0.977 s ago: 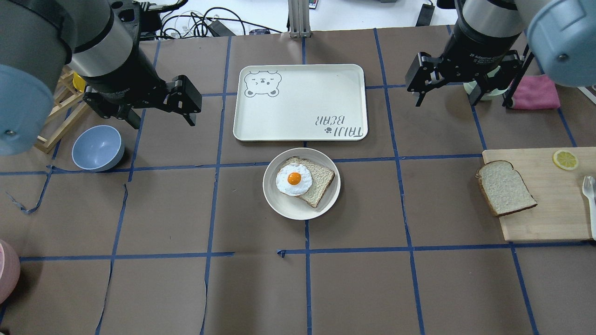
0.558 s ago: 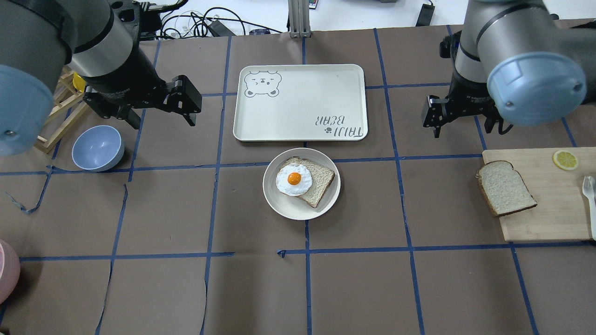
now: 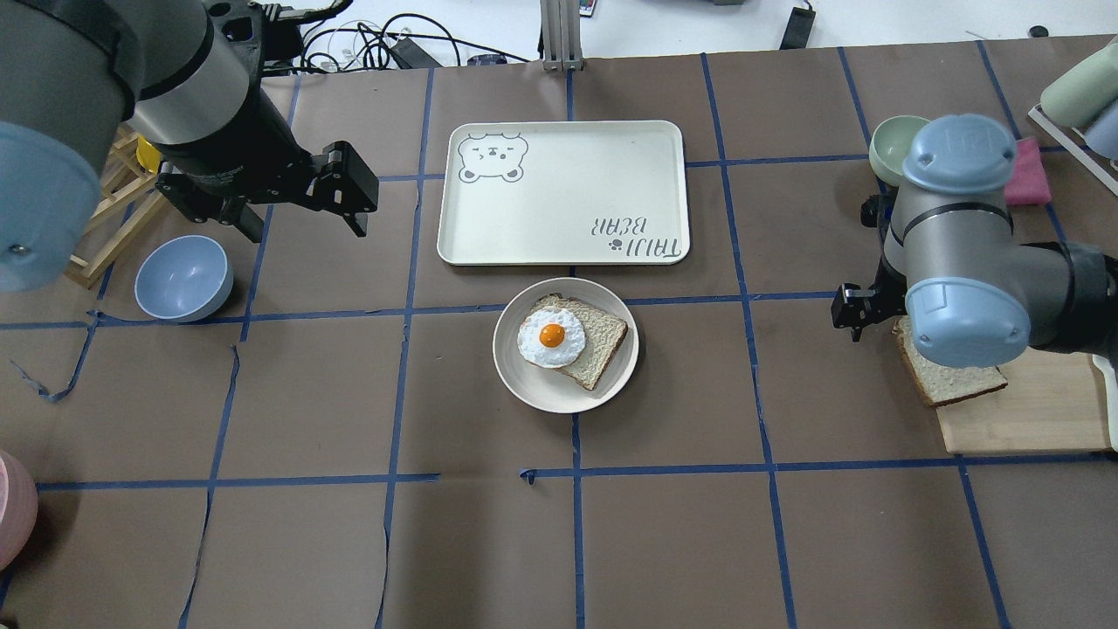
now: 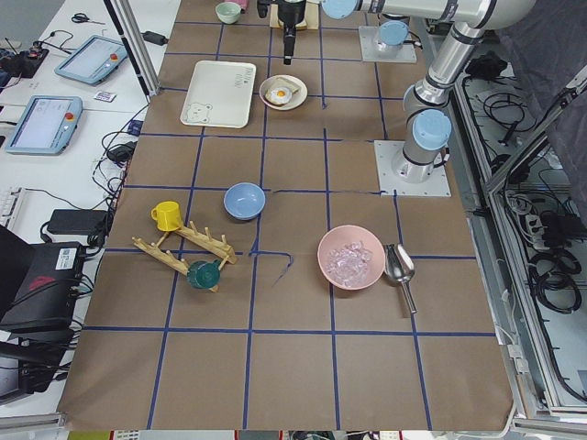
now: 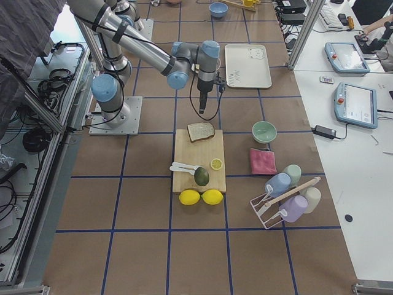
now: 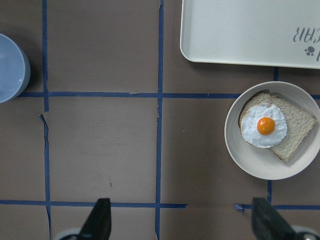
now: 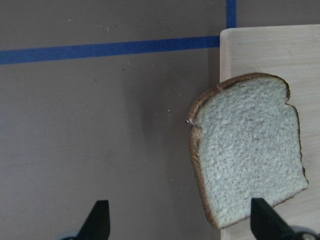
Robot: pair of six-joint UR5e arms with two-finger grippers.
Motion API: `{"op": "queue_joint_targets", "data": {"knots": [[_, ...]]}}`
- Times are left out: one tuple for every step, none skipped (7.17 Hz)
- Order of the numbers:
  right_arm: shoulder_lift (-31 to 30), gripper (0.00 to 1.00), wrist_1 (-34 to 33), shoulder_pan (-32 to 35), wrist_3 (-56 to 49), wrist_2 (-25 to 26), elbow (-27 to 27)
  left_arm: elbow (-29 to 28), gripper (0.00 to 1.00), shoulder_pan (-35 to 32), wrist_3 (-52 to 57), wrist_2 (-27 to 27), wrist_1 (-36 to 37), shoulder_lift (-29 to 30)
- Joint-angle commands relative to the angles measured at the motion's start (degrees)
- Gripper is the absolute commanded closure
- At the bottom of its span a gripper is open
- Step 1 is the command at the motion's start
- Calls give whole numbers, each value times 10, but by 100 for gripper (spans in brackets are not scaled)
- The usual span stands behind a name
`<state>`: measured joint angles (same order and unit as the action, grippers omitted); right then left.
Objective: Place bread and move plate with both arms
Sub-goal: 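Move the right gripper down to the bread slice on the cutting board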
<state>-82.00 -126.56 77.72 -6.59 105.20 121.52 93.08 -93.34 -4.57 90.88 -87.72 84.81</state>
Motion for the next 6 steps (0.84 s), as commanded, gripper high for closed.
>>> {"op": "queue_joint_targets", "data": {"knots": [[39,1,-27,-6,-11,53,14,0,0,0,0,0,0,0],[47,3,-45,-6,-18,71,13,0,0,0,0,0,0,0],[61,3,-58,-7,-31,72,14,0,0,0,0,0,0,0],[79,3,-76,-7,-33,76,14,0,0,0,0,0,0,0],[85,4,-85,-7,-33,87,13,0,0,0,0,0,0,0],[86,24,-88,-7,-33,101,13,0,0,0,0,0,0,0]]}}
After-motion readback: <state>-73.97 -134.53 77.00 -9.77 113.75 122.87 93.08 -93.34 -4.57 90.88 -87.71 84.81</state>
